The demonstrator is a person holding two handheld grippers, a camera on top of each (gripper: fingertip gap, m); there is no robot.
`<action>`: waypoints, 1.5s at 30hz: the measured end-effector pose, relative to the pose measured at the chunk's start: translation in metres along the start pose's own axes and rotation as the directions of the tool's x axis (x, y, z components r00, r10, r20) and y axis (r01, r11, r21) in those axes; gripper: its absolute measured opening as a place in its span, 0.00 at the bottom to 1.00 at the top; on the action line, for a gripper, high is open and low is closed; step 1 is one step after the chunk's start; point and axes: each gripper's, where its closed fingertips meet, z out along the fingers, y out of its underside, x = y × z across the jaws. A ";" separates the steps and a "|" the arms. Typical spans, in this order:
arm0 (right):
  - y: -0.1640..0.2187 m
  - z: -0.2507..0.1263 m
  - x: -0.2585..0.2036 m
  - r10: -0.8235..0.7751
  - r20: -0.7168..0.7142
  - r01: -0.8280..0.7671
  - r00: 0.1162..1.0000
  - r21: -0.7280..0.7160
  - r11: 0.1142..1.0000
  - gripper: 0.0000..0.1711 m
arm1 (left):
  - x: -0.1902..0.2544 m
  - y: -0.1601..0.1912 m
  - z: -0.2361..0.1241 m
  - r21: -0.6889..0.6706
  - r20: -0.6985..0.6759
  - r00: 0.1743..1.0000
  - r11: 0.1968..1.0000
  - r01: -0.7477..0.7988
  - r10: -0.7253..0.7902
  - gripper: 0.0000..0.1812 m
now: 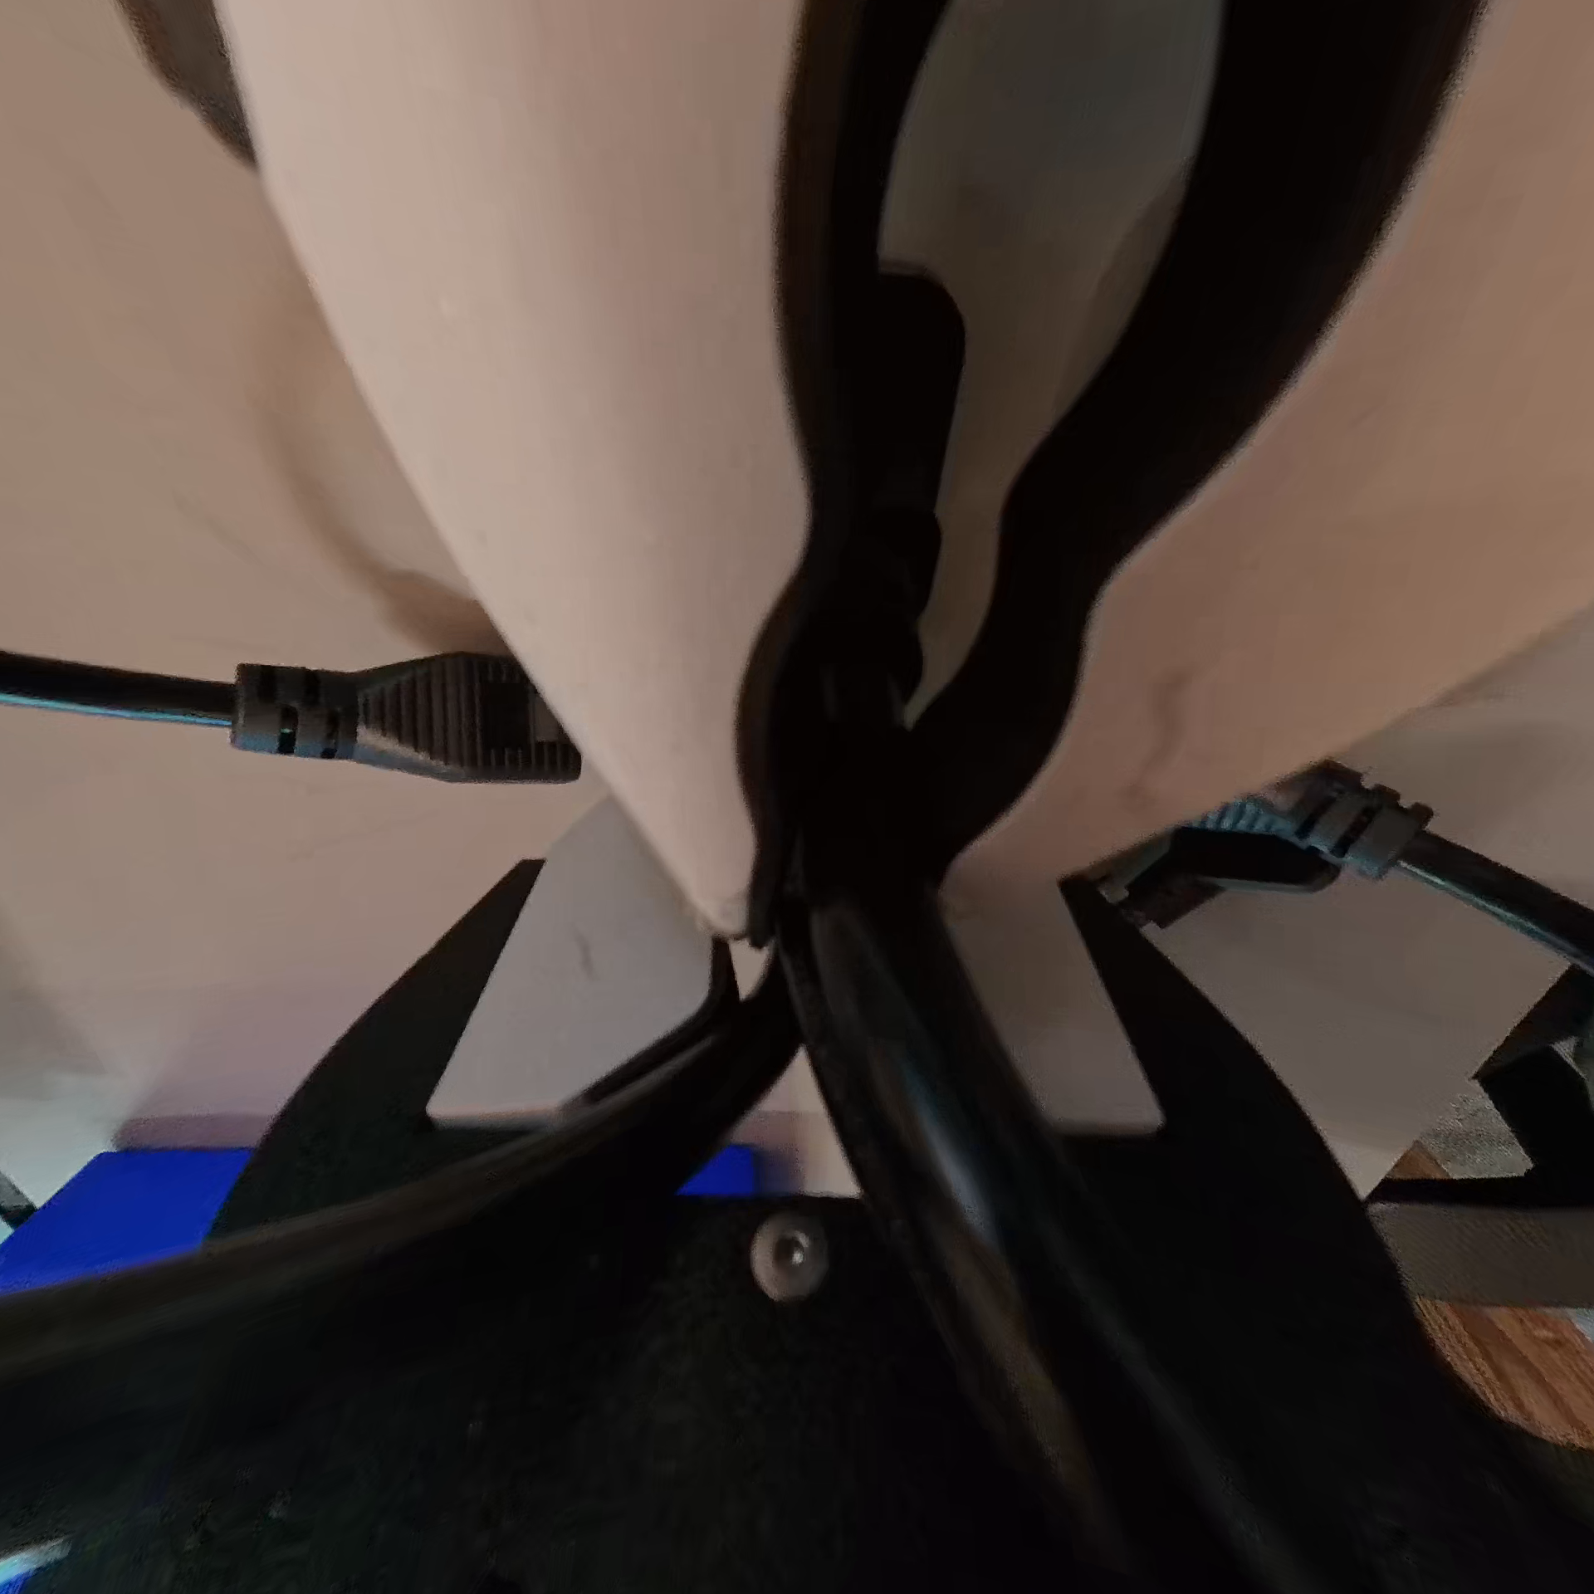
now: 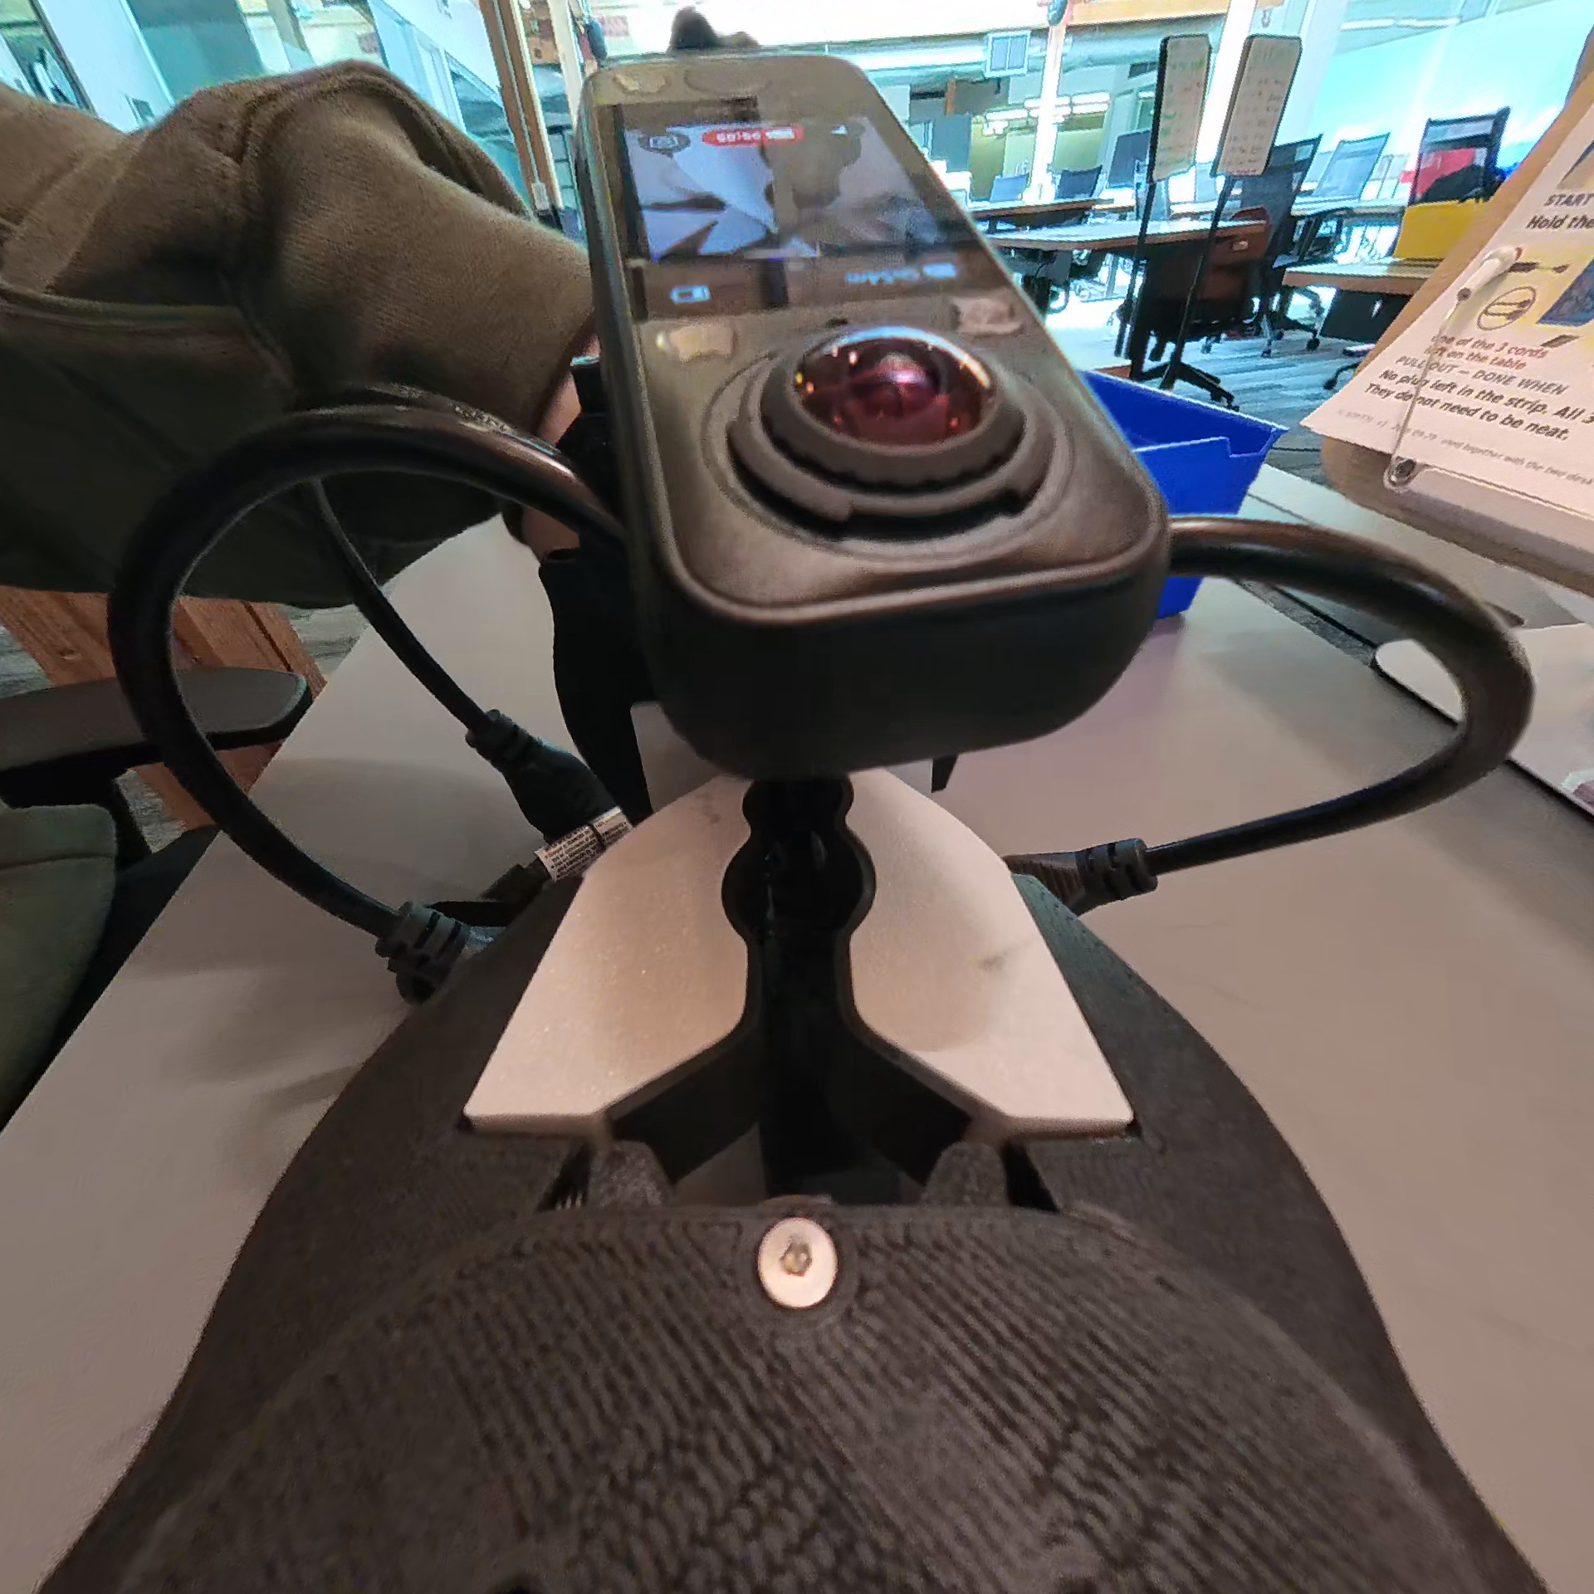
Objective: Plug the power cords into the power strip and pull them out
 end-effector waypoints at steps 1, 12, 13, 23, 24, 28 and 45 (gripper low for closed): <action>0.000 0.000 0.000 -0.006 -0.004 0.006 1.000 -0.005 1.000 0.04 | 0.000 0.000 0.000 -0.013 0.001 1.000 1.000 -0.004 0.004 0.14; -0.001 -0.003 0.003 0.060 0.013 -0.060 0.998 0.062 0.996 0.05 | -0.001 -0.001 0.001 -0.053 0.005 1.000 0.998 0.019 -0.019 0.13; 0.000 -0.004 0.002 0.052 0.016 -0.052 0.999 0.054 0.997 0.05 | -0.001 -0.001 0.001 -0.059 0.007 1.000 0.998 0.014 -0.014 0.13; -0.001 -0.005 0.001 0.042 0.029 -0.044 0.999 0.060 0.997 0.04 | -0.001 -0.001 0.001 -0.079 0.009 1.000 0.997 0.024 -0.024 0.13; -0.001 -0.005 0.002 0.044 0.029 -0.046 0.999 0.064 0.997 0.04 | -0.001 -0.001 0.001 -0.081 0.010 1.000 0.996 0.024 -0.024 0.13; -0.001 -0.005 0.002 0.041 0.021 -0.042 0.999 0.064 0.997 0.05 | -0.001 -0.001 0.001 -0.086 0.011 1.000 0.996 0.026 -0.025 0.13; 0.031 -0.048 0.007 0.010 -0.036 -0.015 0.999 -0.132 0.991 0.09 | -0.001 -0.006 0.006 -0.075 0.016 1.000 0.997 0.012 -0.010 0.14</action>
